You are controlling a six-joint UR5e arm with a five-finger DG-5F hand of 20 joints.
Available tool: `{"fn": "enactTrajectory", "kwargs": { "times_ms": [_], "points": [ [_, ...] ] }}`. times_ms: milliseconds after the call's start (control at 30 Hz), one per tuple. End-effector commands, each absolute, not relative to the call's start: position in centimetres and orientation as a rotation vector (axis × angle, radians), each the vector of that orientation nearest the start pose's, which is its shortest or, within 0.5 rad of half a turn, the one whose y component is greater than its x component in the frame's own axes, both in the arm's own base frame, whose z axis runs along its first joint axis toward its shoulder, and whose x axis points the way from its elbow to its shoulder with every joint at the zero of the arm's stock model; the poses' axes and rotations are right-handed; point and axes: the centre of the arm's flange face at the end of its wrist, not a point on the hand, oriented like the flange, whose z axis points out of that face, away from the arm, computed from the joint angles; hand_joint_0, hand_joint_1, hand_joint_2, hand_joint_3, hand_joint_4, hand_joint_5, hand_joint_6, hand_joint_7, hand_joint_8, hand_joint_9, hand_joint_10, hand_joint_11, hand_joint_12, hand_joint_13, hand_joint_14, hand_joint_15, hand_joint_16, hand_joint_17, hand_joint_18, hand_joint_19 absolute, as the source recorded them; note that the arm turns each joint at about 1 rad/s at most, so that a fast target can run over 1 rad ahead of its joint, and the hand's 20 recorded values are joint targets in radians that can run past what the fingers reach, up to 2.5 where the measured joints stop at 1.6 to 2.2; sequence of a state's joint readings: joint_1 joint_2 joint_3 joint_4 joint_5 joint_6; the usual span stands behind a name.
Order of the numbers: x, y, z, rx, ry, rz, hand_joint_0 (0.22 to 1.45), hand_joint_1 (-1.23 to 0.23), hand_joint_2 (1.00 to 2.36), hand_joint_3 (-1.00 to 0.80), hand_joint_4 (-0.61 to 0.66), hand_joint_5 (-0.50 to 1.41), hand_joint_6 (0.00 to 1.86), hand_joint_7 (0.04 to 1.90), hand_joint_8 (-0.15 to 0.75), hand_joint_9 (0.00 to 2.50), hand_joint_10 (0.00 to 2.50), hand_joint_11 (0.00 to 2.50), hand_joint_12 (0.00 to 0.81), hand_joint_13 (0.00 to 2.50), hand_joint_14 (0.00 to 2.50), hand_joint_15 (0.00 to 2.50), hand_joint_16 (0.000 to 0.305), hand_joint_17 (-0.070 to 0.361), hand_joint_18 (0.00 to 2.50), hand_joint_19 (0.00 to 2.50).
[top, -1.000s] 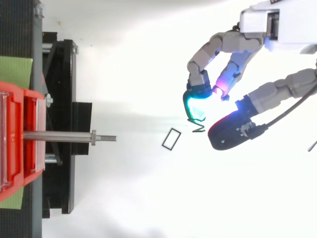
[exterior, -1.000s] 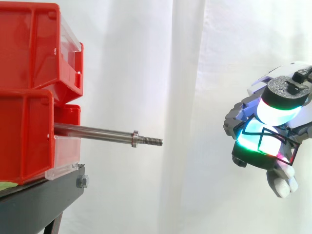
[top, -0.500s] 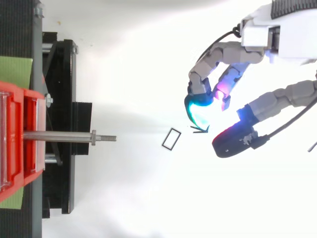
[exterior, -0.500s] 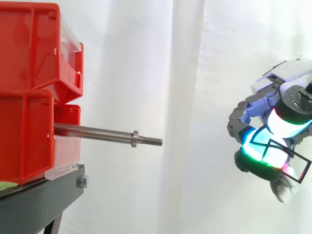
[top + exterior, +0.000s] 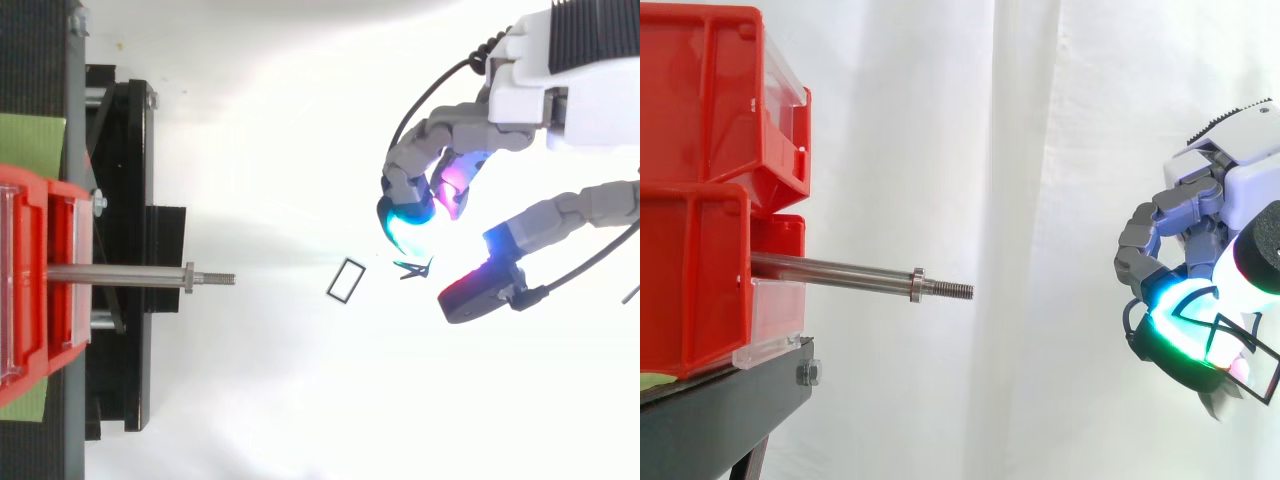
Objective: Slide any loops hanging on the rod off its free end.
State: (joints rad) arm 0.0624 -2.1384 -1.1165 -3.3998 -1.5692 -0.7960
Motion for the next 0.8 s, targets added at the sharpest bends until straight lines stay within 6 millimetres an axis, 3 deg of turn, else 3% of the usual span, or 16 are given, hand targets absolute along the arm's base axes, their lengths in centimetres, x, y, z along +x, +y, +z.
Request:
{"fn": "enactTrajectory", "kwargs": {
  "times_ms": [0,500,767],
  "points": [
    [68.1,-9.0,34.7,0.685,1.870,0.542,0.67,-0.73,1.01,-0.41,-0.11,-0.21,0.90,0.92,0.223,0.99,0.02,0.46,0.259,0.91,0.01,0.22,0.038,0.087,0.87,0.43],
    [67.7,-8.7,33.3,0.838,1.853,0.632,0.67,-0.73,1.01,-0.41,-0.11,-0.21,0.90,0.93,0.235,1.00,0.01,0.46,0.260,0.91,0.01,0.22,0.038,0.087,0.87,0.43],
    [68.3,-8.4,33.6,0.841,1.802,0.674,0.67,-0.72,1.01,-0.41,-0.11,-0.21,0.90,0.93,0.237,1.00,0.01,0.46,0.261,0.91,0.01,0.22,0.039,0.087,0.87,0.43]
  ]
}}
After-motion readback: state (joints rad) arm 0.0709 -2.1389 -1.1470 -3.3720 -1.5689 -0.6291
